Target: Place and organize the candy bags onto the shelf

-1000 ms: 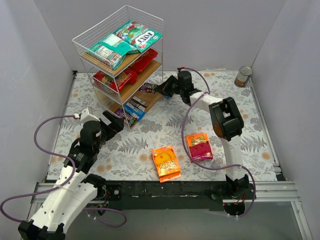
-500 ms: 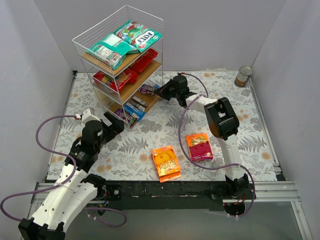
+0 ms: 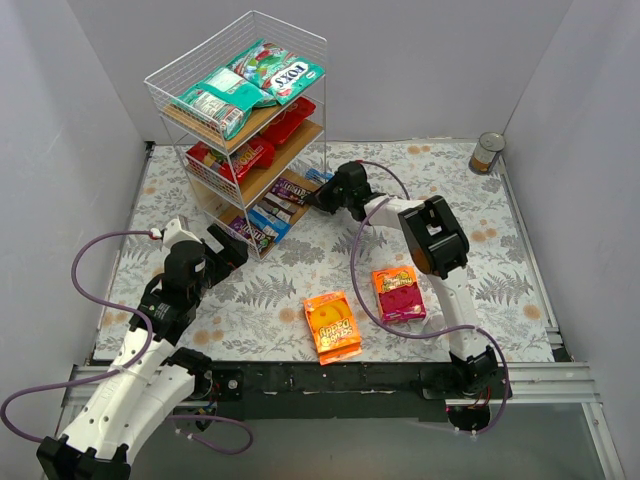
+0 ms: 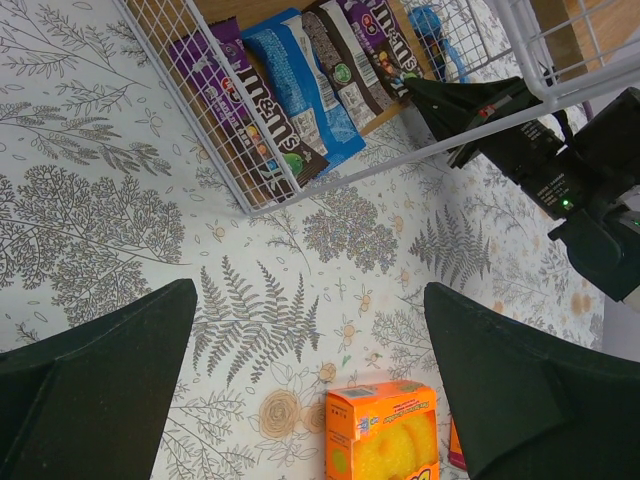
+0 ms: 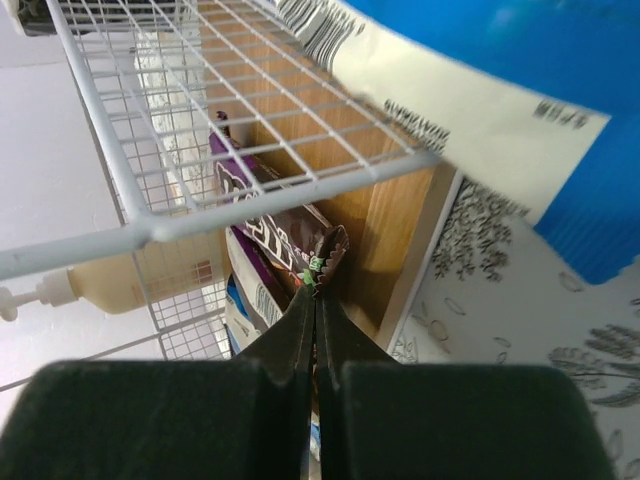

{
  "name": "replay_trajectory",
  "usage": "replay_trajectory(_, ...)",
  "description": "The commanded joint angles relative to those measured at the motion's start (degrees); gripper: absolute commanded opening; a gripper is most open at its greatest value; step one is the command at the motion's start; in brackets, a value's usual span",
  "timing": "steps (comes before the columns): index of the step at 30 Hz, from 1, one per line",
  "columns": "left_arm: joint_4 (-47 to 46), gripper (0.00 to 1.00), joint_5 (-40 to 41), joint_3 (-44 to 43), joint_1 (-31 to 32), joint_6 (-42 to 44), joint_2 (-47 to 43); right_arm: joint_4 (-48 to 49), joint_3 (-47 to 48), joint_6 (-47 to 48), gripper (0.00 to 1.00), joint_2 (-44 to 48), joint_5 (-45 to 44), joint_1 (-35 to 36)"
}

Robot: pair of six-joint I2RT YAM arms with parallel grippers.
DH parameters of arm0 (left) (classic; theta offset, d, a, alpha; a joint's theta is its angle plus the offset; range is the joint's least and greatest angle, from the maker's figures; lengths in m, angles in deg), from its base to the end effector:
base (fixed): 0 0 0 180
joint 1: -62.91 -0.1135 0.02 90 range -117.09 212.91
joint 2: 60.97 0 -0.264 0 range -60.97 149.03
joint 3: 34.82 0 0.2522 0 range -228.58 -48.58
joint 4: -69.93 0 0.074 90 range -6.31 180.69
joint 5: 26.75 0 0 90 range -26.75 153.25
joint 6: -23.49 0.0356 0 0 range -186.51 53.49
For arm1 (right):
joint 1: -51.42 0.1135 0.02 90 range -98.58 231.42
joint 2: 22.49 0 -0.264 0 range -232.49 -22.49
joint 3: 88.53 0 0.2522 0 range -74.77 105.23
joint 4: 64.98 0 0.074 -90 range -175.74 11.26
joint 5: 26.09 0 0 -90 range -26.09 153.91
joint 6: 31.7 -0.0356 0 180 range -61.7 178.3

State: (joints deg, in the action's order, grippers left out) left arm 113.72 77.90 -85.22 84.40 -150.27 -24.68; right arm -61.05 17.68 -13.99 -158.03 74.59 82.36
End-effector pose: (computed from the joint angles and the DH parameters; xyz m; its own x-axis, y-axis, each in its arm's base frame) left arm 0.1392 -0.0451 0.2775 -0.1992 -0.9552 -0.2189 -0.4417 0.2869 -0.8500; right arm 0.4484 0.2765 0.1281 -0.7300 0.6538 -0.1991 0.1531 0.4403 0.8847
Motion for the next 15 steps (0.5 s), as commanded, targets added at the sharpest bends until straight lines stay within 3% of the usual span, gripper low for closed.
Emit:
replay_trajectory(1, 0.57, 0.98, 1.60, -0.45, 0.12, 0.36, -0.26, 2.08, -0.94, -2.32, 0.01, 0.19, 0.31, 1.31)
replay_trajectory(9, 0.48, 0.98, 1.34, -0.27, 0.12, 0.36, -0.43, -0.20, -3.32, -6.19, 0.01, 2.21, -0.83, 1.84)
replay_trajectory(15, 0.13, 0.98, 0.99, -0.18, 0.12, 0.62, -0.17, -2.31, -2.09, -5.49, 0.33, 3.45, -1.62, 1.85)
